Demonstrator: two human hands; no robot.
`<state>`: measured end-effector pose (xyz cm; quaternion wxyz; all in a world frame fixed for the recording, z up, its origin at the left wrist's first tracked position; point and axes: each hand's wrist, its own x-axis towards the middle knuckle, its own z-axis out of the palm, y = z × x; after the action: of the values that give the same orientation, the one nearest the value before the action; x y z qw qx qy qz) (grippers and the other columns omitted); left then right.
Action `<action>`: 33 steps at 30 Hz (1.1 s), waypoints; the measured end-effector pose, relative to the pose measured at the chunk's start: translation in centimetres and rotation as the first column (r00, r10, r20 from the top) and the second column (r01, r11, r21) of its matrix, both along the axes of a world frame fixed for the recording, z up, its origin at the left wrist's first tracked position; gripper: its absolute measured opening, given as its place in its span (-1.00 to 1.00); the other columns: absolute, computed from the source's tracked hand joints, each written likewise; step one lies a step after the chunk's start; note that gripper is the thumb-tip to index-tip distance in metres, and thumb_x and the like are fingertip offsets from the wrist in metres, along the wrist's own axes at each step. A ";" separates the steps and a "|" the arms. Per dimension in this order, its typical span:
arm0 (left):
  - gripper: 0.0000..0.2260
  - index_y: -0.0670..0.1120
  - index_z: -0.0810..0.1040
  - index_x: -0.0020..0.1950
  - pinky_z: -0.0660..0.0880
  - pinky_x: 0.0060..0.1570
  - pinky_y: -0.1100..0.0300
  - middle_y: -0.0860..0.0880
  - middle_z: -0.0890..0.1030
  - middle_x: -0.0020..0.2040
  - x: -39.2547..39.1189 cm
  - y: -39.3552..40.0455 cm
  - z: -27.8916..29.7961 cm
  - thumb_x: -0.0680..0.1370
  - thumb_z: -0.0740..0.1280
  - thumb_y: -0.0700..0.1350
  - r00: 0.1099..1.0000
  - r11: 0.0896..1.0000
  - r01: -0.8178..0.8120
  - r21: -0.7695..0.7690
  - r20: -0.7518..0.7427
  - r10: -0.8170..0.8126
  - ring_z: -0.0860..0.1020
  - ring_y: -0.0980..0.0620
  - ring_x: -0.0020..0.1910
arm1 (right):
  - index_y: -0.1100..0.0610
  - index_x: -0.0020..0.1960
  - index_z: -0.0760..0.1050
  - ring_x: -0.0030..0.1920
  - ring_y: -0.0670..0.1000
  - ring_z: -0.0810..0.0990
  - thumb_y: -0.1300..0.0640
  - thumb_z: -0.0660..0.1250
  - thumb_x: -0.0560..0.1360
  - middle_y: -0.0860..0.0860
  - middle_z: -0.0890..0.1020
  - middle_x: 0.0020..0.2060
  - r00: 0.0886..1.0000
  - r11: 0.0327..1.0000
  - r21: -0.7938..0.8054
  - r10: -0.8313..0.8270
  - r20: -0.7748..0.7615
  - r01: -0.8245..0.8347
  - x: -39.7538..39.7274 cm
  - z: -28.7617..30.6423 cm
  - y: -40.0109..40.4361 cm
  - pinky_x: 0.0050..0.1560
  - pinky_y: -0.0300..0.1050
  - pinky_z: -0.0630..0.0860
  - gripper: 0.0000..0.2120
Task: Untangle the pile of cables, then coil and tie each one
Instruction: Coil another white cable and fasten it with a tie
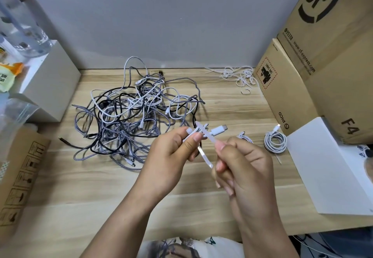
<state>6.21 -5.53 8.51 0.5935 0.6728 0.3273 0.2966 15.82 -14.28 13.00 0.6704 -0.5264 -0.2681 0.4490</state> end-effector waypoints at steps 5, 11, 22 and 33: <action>-0.74 -0.04 0.42 -0.35 0.20 -0.40 0.20 0.09 0.36 -0.47 -0.1 -0.3 0.5 0.51 0.23 0.02 1.000 1.000 -0.013 0.020 -0.021 0.014 0.28 0.12 -0.42 | 0.10 -0.62 0.37 -0.71 -0.11 0.18 0.14 0.29 0.28 -0.07 0.27 -0.74 0.997 0.991 -0.127 -0.019 0.078 0.029 -0.1 -0.2 0.3 -0.57 -0.16 0.07 -0.69; -0.73 0.02 0.42 -0.37 0.22 -0.40 0.18 0.09 0.36 -0.48 -0.1 -0.4 0.7 0.51 0.25 0.07 0.999 0.998 -0.019 0.056 -0.041 0.021 0.29 0.11 -0.43 | 0.10 -0.63 0.37 -0.72 -0.11 0.18 0.14 0.24 0.31 -0.06 0.29 -0.75 0.996 0.987 -0.160 0.000 0.093 0.015 -0.2 -0.2 0.5 -0.57 -0.18 0.09 -0.67; -0.74 0.07 0.42 -0.38 0.22 -0.41 0.17 0.09 0.36 -0.48 -0.3 -0.5 1.0 0.50 0.24 0.06 0.997 0.997 -0.008 0.076 -0.072 0.014 0.29 0.11 -0.44 | 0.09 -0.63 0.38 -0.72 -0.10 0.17 0.13 0.24 0.31 -0.07 0.26 -0.74 0.991 0.983 -0.181 0.004 0.130 0.020 -0.2 -0.6 0.6 -0.57 -0.21 0.14 -0.67; -0.65 -0.10 0.44 -0.32 0.26 -0.38 0.13 0.06 0.39 -0.48 -0.1 -0.5 0.8 0.44 0.25 0.17 0.999 0.999 -0.012 0.044 -0.035 0.013 0.34 0.06 -0.42 | 0.10 -0.58 0.43 -0.71 -0.10 0.22 0.11 0.24 0.33 -0.06 0.34 -0.71 0.989 0.986 -0.167 -0.003 0.150 0.028 -0.8 -1.1 0.7 -0.59 -0.23 0.20 -0.68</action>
<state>6.08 -5.99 9.34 0.5708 0.6887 0.3352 0.2957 15.06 -13.54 11.91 0.6051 -0.6154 -0.2745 0.4241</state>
